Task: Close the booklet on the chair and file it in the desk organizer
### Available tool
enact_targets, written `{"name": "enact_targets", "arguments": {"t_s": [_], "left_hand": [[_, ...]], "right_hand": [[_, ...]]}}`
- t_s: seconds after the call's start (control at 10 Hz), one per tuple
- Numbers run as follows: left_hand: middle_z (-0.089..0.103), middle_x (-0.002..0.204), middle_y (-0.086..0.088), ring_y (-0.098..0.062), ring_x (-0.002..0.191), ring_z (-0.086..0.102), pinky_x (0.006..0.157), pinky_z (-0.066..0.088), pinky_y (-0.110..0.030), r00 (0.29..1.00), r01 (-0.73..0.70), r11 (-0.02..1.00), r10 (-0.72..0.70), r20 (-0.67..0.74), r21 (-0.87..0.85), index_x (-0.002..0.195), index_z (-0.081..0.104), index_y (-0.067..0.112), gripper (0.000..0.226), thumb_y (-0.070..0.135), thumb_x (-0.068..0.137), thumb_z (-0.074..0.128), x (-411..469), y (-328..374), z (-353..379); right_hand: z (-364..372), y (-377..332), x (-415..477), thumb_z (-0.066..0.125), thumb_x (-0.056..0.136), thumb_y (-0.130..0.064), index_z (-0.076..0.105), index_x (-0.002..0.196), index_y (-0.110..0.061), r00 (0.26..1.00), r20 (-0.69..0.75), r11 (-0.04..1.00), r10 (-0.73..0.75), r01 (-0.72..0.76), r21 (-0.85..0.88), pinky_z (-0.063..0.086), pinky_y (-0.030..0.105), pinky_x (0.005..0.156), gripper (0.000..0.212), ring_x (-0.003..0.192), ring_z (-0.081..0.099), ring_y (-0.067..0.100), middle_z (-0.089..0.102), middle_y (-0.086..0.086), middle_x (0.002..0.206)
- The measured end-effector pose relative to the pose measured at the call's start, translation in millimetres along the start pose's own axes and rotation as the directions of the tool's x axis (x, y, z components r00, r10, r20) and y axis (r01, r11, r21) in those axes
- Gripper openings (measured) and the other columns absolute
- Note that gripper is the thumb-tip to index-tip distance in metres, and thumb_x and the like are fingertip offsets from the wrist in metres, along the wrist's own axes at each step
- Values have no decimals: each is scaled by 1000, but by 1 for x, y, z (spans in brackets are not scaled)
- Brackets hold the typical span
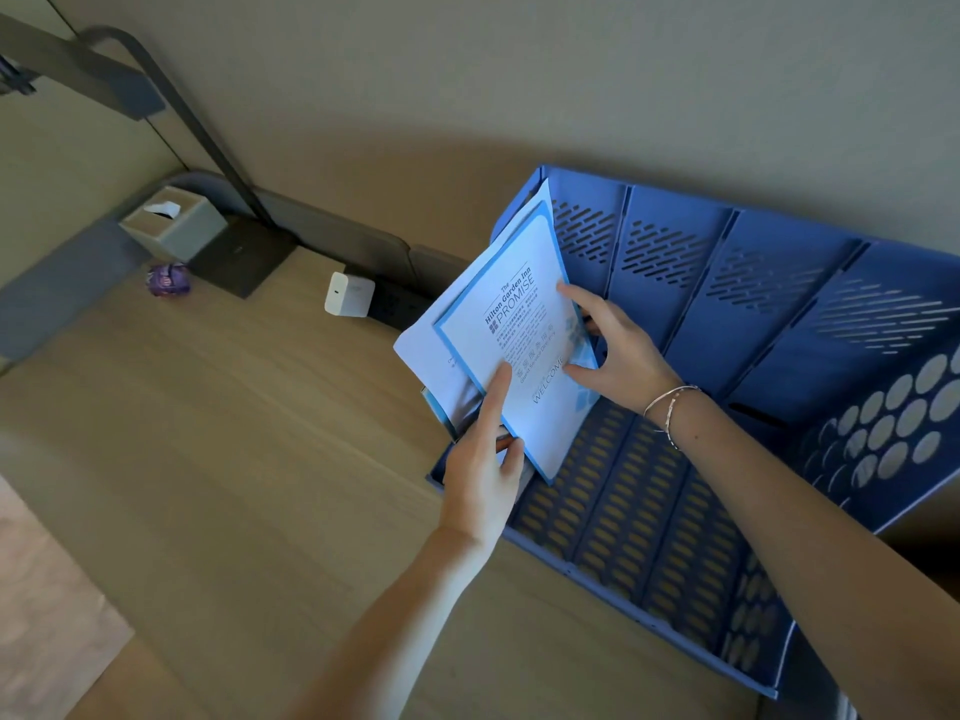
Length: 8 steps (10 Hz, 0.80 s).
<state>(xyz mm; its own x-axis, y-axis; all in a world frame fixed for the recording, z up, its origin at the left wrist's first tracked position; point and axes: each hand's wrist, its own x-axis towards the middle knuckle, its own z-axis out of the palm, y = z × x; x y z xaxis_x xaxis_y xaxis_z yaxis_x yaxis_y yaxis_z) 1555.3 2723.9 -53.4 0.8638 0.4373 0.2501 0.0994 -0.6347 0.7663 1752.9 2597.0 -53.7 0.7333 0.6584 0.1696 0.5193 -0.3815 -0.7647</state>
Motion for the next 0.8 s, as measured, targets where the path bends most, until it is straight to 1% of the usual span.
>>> {"name": "enact_targets", "arguments": {"t_s": [0.1, 0.2, 0.3, 0.4, 0.5, 0.6, 0.7, 0.8], "left_hand": [[61, 97, 5, -11, 77, 62, 74, 43, 0, 1000, -6, 1000, 6, 2, 6, 141, 10, 65, 103, -3, 86, 65, 1, -4, 0], [65, 116, -10, -9, 84, 64, 78, 45, -2, 1000, -8, 1000, 8, 21, -27, 144, 13, 60, 100, -4, 87, 65, 2, -4, -1], [50, 141, 2, -16, 114, 63, 91, 52, -21, 998, -50, 998, 51, 37, -28, 149, 18, 46, 92, -2, 87, 66, 2, 2, -4], [44, 143, 10, -18, 127, 54, 98, 52, -38, 996, -79, 997, 80, 46, -23, 149, 22, 41, 86, 1, 87, 67, 0, 6, -9], [47, 146, 0, -18, 128, 54, 98, 53, -40, 995, -63, 997, 65, 76, -35, 149, 25, 38, 78, 5, 90, 64, -6, 11, -16], [53, 142, 5, -2, 121, 56, 98, 51, -30, 995, -6, 999, 9, 99, -31, 145, 22, 53, 74, 13, 95, 59, -14, 17, -28], [61, 130, 9, 1, 110, 59, 85, 50, -19, 996, -30, 998, 26, 82, 56, 144, 29, 46, 60, 21, 97, 57, -26, 18, -43], [65, 120, 6, -12, 99, 63, 74, 49, -23, 995, -97, 983, 93, 31, 155, 139, 43, 28, 45, 25, 96, 55, -30, 21, -58]], "right_hand": [[3, -2, -1, 80, 73, -17, 21, 144, -61, 999, 36, 1000, 19, -20, 10, 46, 33, 102, 103, 112, 49, 4, 47, -9, 133], [5, -4, -2, 80, 73, -17, 19, 143, -62, 999, 42, 1000, 23, -23, -6, 46, 36, 102, 104, 115, 50, 10, 47, -5, 139], [4, -5, -5, 79, 74, -19, 17, 144, -63, 999, 23, 999, 34, -34, -36, 47, 33, 97, 103, 112, 51, 8, 46, -10, 135], [1, -9, -12, 78, 75, -21, 15, 144, -63, 999, -1, 997, 39, -39, -60, 50, 34, 93, 103, 110, 53, 8, 43, -16, 129], [-4, -13, -22, 77, 76, -19, 13, 144, -65, 997, -26, 994, 77, -79, -71, 51, 39, 95, 104, 114, 56, 14, 42, -15, 134], [-8, -17, -35, 76, 78, -19, 13, 143, -65, 990, -80, 990, 117, -122, -67, 50, 40, 99, 102, 118, 54, 14, 39, -13, 144], [-18, -32, -53, 75, 79, -20, 15, 145, -62, 979, -149, 987, 139, -148, -54, 49, 39, 100, 98, 121, 55, 17, 41, -9, 146], [-22, -49, -75, 72, 82, -23, 20, 147, -55, 957, -253, 982, 140, -168, -89, 47, 34, 97, 90, 124, 52, 17, 44, -5, 146]]}}
